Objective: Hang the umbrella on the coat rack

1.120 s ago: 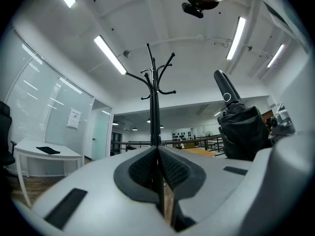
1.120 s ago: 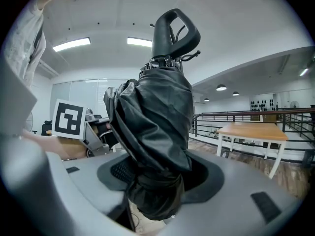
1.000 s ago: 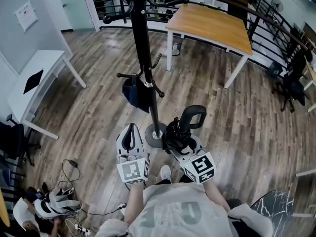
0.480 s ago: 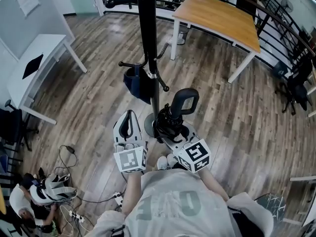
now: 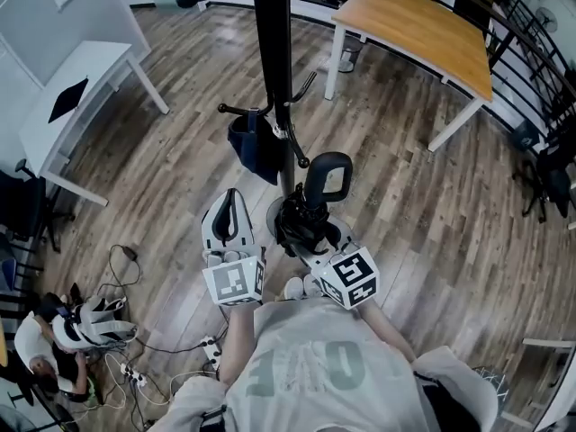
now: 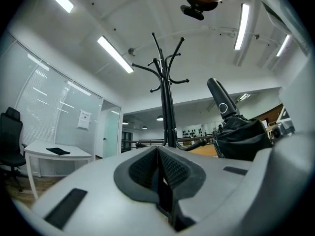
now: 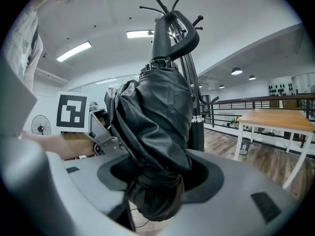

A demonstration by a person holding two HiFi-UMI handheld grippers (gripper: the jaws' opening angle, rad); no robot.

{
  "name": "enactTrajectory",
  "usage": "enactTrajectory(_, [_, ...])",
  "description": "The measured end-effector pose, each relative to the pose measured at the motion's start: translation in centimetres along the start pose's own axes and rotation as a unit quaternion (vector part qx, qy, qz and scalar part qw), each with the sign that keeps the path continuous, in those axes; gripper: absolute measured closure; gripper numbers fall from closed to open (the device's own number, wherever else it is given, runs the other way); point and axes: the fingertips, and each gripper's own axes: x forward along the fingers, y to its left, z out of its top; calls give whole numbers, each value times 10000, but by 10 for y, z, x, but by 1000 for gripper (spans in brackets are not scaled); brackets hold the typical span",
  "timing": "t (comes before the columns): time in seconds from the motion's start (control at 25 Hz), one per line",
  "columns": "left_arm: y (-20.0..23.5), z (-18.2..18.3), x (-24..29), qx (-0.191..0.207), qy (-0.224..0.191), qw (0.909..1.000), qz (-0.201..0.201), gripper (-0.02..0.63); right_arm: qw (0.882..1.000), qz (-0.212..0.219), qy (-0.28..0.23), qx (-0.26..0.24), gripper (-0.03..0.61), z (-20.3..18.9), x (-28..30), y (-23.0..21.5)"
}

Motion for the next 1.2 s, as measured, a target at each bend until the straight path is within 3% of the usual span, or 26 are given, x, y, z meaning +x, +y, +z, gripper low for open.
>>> enactTrajectory(0.44, [3, -8, 14, 48, 122, 9998, 145, 584, 9994, 214, 276, -6, 307, -7, 18, -12])
enactTrajectory(1.2, [38, -22, -2, 147, 440, 9959, 775, 584, 9871, 724, 1121, 882, 307, -58, 56, -22])
